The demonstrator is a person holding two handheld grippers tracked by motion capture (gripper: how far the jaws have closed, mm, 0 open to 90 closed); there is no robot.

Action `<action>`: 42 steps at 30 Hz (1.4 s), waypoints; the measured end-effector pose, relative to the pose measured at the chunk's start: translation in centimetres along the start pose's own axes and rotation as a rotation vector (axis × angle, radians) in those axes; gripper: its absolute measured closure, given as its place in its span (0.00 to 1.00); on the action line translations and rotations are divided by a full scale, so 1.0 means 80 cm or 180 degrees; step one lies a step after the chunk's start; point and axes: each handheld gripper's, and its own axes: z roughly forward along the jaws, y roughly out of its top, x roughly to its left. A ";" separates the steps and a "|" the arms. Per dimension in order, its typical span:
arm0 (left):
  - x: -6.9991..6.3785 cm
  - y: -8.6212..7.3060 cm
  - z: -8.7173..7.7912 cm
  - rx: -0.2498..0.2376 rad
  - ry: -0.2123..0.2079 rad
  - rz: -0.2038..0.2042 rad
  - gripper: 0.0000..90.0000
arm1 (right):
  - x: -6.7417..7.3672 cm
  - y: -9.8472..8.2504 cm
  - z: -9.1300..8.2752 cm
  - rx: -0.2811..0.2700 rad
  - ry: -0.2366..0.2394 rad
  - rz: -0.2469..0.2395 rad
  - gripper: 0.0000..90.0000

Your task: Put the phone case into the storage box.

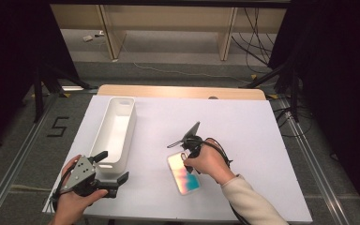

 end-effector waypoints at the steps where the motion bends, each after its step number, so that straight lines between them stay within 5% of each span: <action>1: 0.000 0.000 0.000 -0.0001 -0.0003 -0.0003 0.00 | 0.000 0.001 0.000 0.0013 0.0008 0.0026 0.62; 4: 0.000 0.000 0.000 0.0009 0.0002 0.0000 0.00 | -0.001 0.001 0.002 -0.0039 -0.0024 -0.0031 0.62; 9: -0.001 0.000 -0.001 0.0030 0.0019 -0.0011 0.00 | 0.002 0.003 0.002 0.0048 -0.0001 0.0149 0.63; 14: -0.001 0.000 -0.002 0.0033 0.0019 -0.0016 0.00 | -0.001 0.004 0.005 -0.0010 -0.0027 0.0090 0.63; 23: -0.001 0.000 -0.002 0.0029 0.0021 -0.0015 0.00 | 0.002 0.006 0.007 0.0083 0.0018 0.0260 0.66; 42: -0.001 0.000 -0.002 0.0027 0.0021 -0.0022 0.00 | -0.001 0.014 0.011 0.0103 0.0040 0.0317 0.67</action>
